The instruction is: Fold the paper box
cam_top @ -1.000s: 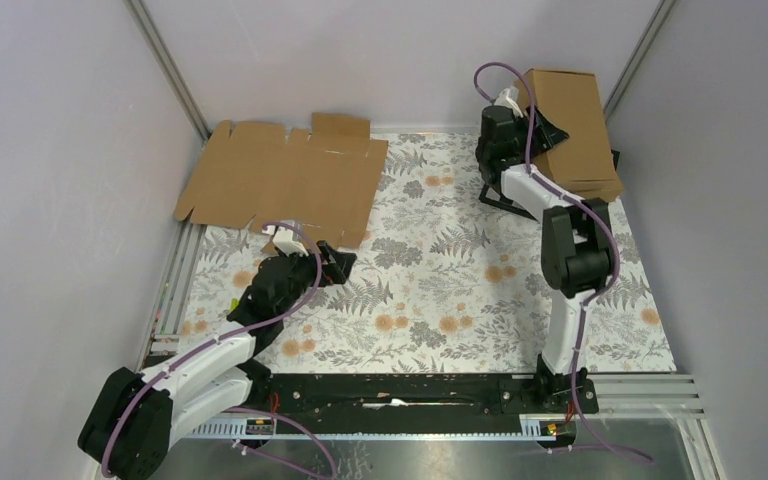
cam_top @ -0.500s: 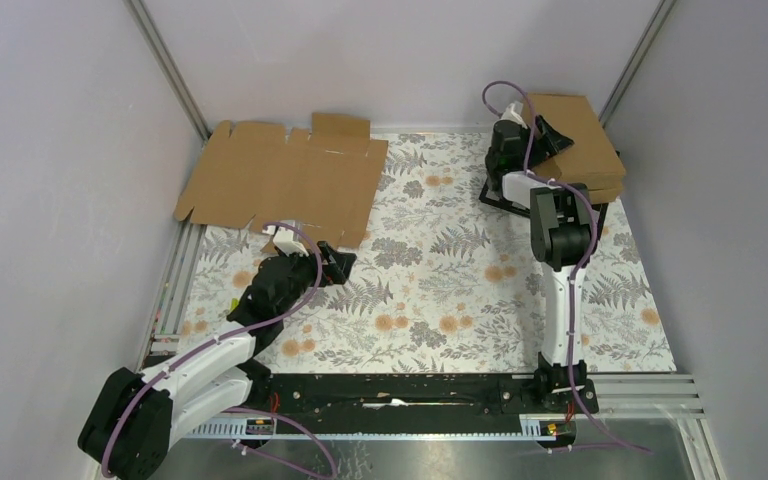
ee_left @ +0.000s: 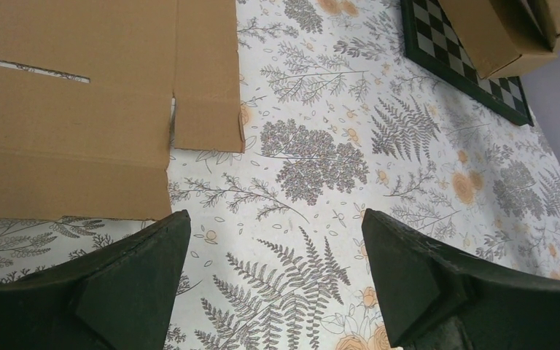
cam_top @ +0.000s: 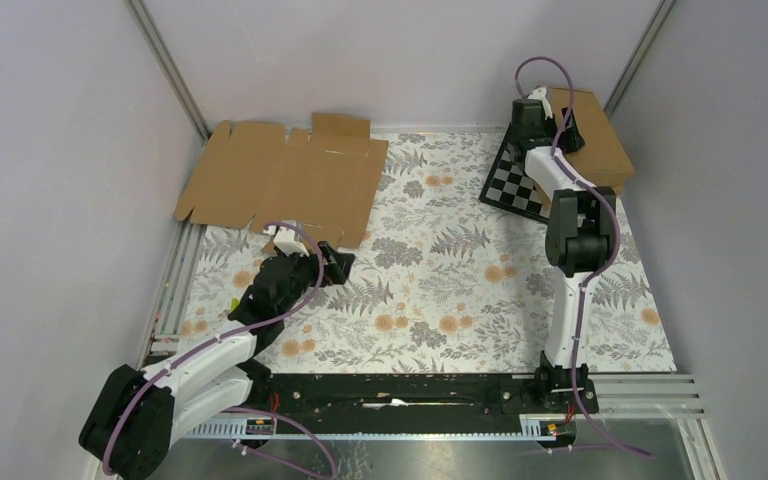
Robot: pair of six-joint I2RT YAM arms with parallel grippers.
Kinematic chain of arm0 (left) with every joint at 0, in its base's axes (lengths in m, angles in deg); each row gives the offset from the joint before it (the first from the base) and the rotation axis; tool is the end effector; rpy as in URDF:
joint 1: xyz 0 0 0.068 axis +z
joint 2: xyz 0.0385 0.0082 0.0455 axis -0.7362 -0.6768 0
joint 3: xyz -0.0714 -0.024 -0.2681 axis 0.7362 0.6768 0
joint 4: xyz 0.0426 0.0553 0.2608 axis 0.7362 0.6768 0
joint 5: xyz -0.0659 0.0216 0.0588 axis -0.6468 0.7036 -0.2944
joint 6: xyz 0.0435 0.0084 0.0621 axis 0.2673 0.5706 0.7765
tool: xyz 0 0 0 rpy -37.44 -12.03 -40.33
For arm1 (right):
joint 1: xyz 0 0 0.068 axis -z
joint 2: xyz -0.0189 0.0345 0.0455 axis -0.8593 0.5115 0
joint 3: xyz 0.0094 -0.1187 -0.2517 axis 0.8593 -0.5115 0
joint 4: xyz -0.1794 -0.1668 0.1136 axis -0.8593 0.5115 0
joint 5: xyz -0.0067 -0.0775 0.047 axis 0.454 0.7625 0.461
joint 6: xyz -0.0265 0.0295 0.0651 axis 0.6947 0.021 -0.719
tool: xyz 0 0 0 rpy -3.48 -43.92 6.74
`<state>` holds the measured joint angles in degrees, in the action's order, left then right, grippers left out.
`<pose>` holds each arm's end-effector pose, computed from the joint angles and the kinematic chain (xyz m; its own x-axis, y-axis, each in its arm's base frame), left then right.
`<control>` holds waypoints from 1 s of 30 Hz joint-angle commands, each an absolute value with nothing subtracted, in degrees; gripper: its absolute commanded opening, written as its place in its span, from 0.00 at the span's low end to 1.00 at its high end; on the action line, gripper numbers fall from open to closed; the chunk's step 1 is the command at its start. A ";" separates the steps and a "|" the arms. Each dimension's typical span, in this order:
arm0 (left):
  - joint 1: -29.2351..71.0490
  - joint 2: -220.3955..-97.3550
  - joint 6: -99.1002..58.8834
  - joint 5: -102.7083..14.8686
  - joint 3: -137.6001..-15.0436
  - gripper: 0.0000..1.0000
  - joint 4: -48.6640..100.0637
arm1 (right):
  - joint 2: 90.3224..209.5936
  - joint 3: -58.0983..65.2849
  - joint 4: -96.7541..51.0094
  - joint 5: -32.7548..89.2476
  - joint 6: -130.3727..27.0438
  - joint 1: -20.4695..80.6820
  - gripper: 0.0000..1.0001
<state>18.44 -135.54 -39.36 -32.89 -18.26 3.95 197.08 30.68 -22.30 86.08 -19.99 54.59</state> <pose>0.1990 -0.1066 0.1836 -0.4101 -0.3581 -0.8388 0.2709 0.8304 -0.4869 0.5473 -0.0053 0.2187 -0.6715 -0.3247 -0.6661 0.3859 0.6142 -0.6884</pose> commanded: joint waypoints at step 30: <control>18.31 -137.18 -37.88 -33.28 -19.70 0.95 1.58 | 197.76 37.94 -16.78 98.70 -10.52 51.69 0.99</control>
